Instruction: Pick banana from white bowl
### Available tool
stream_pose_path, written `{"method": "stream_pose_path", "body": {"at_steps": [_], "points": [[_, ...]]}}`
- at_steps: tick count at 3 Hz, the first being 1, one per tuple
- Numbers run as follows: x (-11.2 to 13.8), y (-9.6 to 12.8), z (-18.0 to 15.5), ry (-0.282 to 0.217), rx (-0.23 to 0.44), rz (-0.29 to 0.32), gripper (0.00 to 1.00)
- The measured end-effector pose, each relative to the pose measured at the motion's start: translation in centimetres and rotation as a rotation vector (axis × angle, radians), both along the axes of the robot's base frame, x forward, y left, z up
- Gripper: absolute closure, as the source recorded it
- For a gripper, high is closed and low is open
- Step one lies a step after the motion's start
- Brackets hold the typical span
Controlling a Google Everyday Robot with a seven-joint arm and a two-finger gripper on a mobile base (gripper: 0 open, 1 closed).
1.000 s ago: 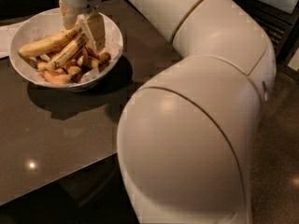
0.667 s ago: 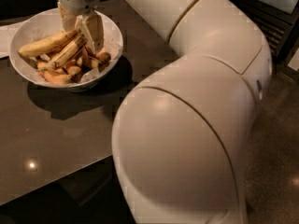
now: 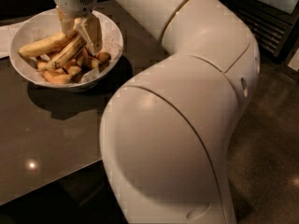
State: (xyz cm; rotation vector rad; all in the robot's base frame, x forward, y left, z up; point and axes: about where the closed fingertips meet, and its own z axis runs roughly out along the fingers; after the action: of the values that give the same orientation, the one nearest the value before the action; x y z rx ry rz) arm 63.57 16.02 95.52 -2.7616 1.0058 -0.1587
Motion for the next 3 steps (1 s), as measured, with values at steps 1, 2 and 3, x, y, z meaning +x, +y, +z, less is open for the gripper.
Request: {"method": "stream_pose_path", "body": {"at_steps": [1, 2, 3], "points": [[0.2, -0.1, -0.9, 0.014, -0.016, 0.003, 0.35], [0.5, -0.4, -1.9, 0.032, -0.031, -0.002, 0.35], [0.8, -0.5, -2.8, 0.045, -0.045, -0.004, 0.34]]}}
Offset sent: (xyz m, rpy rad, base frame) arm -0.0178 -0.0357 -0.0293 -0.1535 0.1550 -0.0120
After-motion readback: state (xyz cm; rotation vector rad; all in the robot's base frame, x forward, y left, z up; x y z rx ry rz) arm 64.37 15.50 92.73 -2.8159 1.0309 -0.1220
